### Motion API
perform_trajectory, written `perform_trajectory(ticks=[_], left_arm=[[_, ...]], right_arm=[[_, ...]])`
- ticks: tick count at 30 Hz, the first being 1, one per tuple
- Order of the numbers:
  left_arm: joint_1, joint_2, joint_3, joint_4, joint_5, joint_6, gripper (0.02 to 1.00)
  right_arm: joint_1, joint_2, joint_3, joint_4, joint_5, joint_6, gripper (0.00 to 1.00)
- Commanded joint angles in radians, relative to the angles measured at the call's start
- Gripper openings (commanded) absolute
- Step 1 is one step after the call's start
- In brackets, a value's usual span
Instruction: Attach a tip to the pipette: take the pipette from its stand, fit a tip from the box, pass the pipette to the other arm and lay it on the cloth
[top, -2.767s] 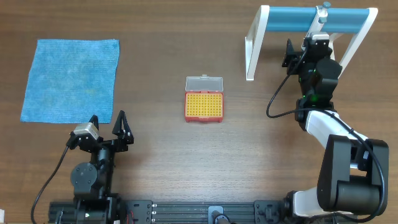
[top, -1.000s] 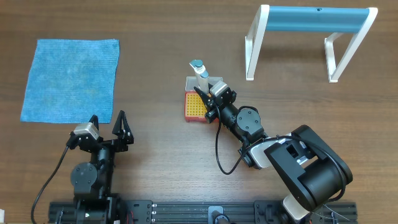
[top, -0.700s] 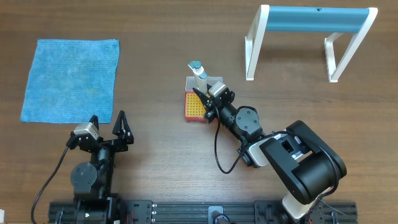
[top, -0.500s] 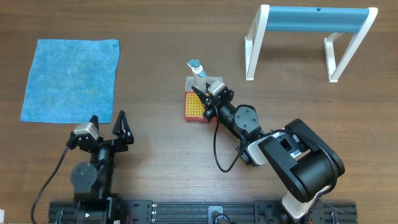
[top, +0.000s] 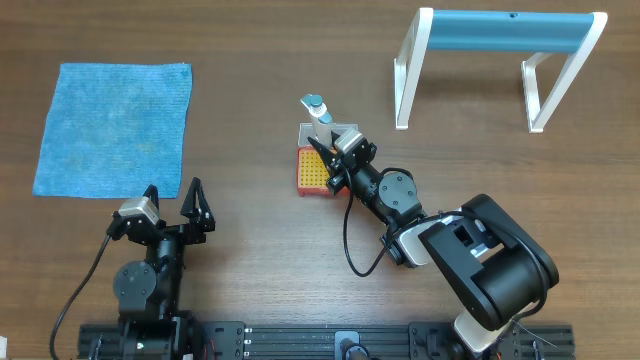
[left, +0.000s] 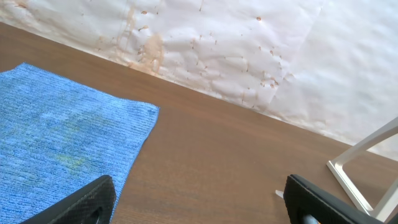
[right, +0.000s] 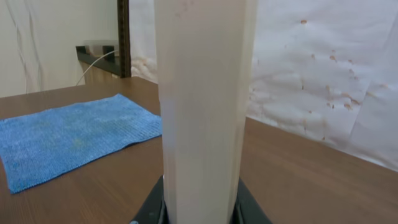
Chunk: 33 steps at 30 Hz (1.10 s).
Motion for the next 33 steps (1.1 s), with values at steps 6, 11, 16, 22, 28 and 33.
perform_trajectory(ticks=[6, 11, 16, 22, 28, 33], left_arm=[[0.002, -0.005, -0.003, -0.005, -0.011, 0.007, 0.875], [0.002, -0.005, -0.003, -0.005, -0.011, 0.007, 0.875], [0.002, -0.005, -0.003, -0.005, -0.011, 0.006, 0.875], [0.002, -0.005, -0.003, -0.005, -0.011, 0.006, 0.875], [0.002, -0.005, -0.003, -0.005, -0.011, 0.007, 0.875], [0.002, -0.005, -0.003, -0.005, -0.011, 0.006, 0.877]], right_arm=[[0.005, -0.024, -0.019, 0.006, -0.009, -0.011, 0.077], [0.005, -0.024, -0.02, -0.024, -0.01, -0.011, 0.075], [0.005, -0.016, -0.02, -0.075, -0.01, -0.011, 0.075], [0.005, -0.006, -0.037, -0.121, -0.009, -0.011, 0.075], [0.004, 0.125, -0.106, 0.011, -0.009, -0.011, 0.073], [0.004, 0.193, -0.106, 0.011, -0.01, -0.011, 0.075]])
